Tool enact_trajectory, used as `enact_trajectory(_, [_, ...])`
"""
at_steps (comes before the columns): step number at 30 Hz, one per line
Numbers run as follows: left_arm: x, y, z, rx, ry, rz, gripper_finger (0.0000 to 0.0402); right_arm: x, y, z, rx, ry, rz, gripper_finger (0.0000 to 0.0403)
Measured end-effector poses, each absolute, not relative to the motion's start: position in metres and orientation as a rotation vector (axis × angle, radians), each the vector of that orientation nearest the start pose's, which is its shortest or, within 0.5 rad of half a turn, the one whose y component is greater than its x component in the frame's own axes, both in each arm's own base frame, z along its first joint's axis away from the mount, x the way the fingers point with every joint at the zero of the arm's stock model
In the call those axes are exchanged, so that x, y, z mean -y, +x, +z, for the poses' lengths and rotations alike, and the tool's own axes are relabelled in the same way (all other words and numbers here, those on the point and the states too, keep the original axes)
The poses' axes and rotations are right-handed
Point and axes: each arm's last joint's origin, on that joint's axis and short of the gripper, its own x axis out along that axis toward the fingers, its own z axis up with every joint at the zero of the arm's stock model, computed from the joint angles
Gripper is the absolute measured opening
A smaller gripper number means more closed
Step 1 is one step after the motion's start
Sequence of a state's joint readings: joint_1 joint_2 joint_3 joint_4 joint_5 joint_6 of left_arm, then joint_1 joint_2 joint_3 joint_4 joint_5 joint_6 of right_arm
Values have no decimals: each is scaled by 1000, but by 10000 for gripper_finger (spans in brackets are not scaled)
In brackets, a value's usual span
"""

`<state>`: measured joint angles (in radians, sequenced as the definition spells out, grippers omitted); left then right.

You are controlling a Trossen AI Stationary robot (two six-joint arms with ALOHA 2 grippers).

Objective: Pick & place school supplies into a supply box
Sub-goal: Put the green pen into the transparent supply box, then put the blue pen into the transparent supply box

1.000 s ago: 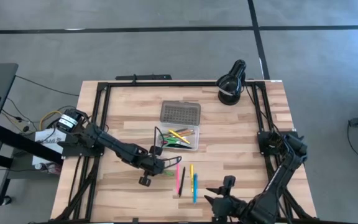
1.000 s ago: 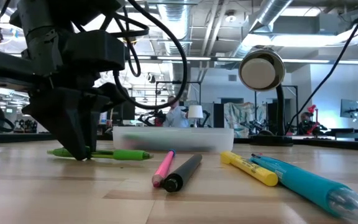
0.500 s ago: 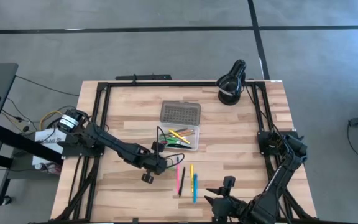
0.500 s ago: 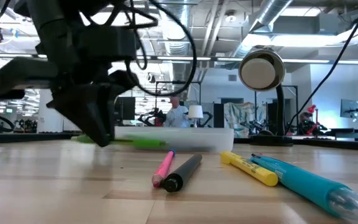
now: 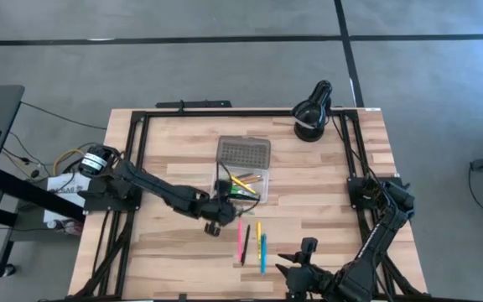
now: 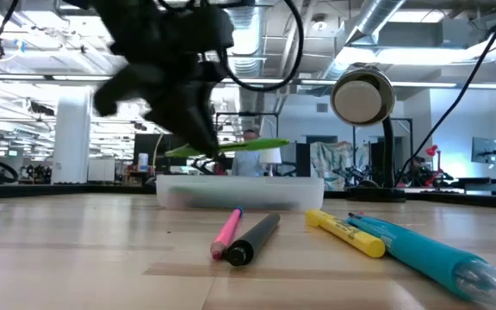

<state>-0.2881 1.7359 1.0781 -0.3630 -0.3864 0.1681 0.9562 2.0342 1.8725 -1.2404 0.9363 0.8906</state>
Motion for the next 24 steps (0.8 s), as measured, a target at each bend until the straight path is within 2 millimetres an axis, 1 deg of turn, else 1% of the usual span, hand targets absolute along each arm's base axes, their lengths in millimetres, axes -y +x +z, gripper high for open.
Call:
enact_trajectory(6, [43, 347, 188, -951, 524, 129, 45, -316, 252, 276, -707, -295, -320, 125])
enact_trajectory(10, [13, 352, 190, -947, 473, 154, 45, -316, 252, 276, -707, -294, -320, 125])
enact_trajectory(12, [3, 353, 190, -945, 441, 147, 46, -316, 252, 276, -707, -294, -320, 125])
enact_trajectory(15, [-6, 353, 189, -946, 402, 124, 55, -317, 252, 276, -706, -291, -320, 125])
enact_trajectory(17, [-9, 353, 189, -945, 388, 114, 66, -317, 252, 276, -705, -290, -319, 125])
enact_trajectory(24, [-9, 354, 189, -938, 379, 99, 113, -318, 252, 276, -719, -272, -306, 125])
